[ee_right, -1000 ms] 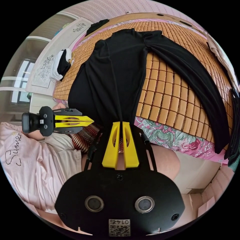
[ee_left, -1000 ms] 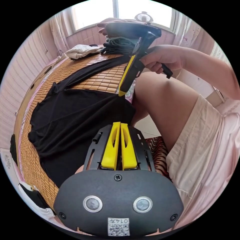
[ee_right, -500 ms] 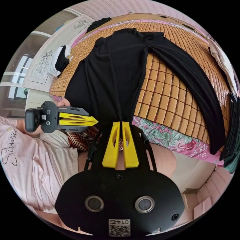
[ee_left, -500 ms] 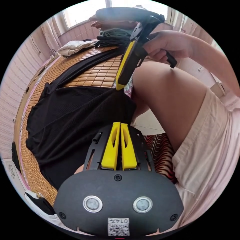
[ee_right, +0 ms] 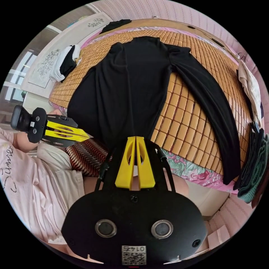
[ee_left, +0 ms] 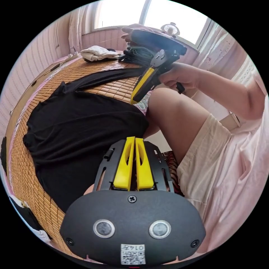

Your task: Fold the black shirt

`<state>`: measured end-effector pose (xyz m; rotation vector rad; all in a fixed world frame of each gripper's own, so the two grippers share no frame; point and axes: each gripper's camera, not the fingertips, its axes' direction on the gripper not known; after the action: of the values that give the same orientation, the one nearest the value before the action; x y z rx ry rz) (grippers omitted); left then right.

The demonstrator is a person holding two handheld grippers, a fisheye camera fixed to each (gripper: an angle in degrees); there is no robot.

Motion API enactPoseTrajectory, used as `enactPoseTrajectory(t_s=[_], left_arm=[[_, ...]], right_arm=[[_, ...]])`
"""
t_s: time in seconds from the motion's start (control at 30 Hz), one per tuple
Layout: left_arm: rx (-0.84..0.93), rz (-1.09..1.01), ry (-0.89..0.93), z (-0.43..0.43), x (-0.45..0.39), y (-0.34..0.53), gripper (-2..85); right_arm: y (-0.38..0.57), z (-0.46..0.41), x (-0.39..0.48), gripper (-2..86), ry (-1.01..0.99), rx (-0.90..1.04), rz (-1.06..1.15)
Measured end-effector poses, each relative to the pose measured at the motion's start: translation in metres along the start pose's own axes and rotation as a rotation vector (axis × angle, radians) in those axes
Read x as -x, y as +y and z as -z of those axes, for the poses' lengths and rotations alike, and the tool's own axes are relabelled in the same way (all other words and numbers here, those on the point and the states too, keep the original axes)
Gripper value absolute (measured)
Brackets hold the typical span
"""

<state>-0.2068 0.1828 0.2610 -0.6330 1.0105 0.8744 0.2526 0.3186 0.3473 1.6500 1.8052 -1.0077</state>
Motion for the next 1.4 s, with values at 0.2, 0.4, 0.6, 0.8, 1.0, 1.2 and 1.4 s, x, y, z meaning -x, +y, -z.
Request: enactPoseTrajectory(t_s=[0.2,0.4,0.6,0.8,1.0,1.2,1.4], left_arm=[[-0.017,0.323,-0.221,0.008,0.095,0.017,-0.8],[0.081,0.384,-0.196,-0.024,0.132,0.021,-0.9],[0.03,0.401,-0.179,-0.027,0.128,0.036,-1.0],[-0.013,0.355,-0.184,-0.013,0.106,0.029,-1.0],[-0.025,0.149,-0.024,-0.045,0.04,-0.009,-0.9],[0.064,0.005,-0.161,-0.083,0.002,-0.012,-0.9],[0.015,-0.05,-0.215,-0.092,-0.014,-0.005,-1.0]], right_arm=[[-0.078,-0.011,0.049,-0.3,0.036,-0.093,0.169],[-0.124,-0.044,0.054,-0.5,0.113,-0.021,0.144],[-0.125,-0.046,0.063,-0.5,0.135,-0.008,0.161],[-0.071,-0.018,0.076,-0.5,0.185,0.034,0.195],[-0.01,-0.048,0.088,-0.5,0.231,0.225,0.175],[0.026,-0.077,0.099,-0.8,0.473,0.203,0.226],[0.064,-0.086,0.094,-0.8,0.477,0.155,0.224]])
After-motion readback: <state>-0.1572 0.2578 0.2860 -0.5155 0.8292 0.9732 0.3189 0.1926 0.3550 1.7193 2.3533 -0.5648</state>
